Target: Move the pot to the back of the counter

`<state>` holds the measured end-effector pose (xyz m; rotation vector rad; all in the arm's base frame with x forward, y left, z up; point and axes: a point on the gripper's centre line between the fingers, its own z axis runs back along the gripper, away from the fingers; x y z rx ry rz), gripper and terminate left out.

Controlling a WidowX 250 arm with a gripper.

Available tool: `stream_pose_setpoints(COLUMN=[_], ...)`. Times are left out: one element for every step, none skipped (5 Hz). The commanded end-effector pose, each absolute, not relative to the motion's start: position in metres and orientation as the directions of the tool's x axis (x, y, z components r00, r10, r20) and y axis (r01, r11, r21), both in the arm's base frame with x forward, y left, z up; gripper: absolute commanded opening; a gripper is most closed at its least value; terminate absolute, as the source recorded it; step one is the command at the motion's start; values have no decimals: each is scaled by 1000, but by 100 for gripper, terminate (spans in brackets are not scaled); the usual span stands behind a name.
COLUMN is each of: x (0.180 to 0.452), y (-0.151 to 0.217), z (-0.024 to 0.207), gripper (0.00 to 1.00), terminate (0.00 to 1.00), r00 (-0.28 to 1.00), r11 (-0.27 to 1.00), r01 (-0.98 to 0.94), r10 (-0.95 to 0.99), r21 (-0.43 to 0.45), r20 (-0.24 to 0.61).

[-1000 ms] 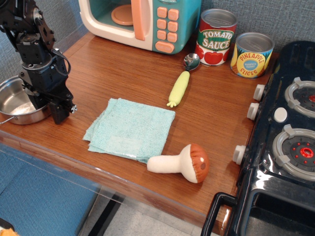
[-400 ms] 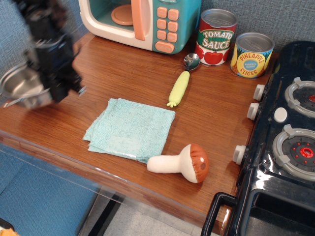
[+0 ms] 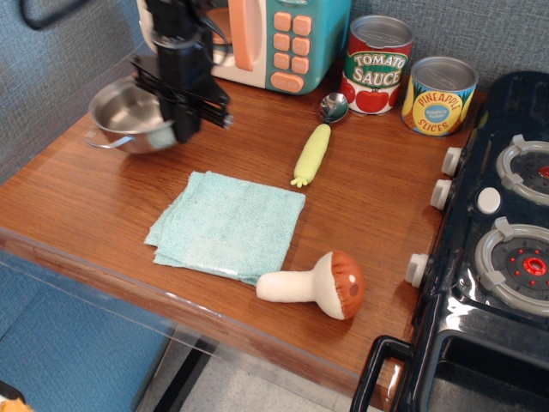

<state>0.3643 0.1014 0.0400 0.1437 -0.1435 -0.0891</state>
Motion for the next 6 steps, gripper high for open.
stream_pose_setpoints(x=[402, 407, 402, 398, 388, 374], y=[74, 64, 68, 75, 75, 68], z=[32, 32, 59, 81, 101, 115], gripper=[0, 0, 100, 100, 100, 100], terminate=[0, 0, 0, 0, 0, 0], r00=[977, 973, 964, 968, 965, 965], r11=[984, 981, 989, 991, 993, 995], r01=[110, 132, 78, 33, 25, 43], r10=[-133, -156, -106, -64, -53, -65], r21=[141, 143, 123, 127, 112, 90], r20=[166, 171, 246, 242, 255, 254])
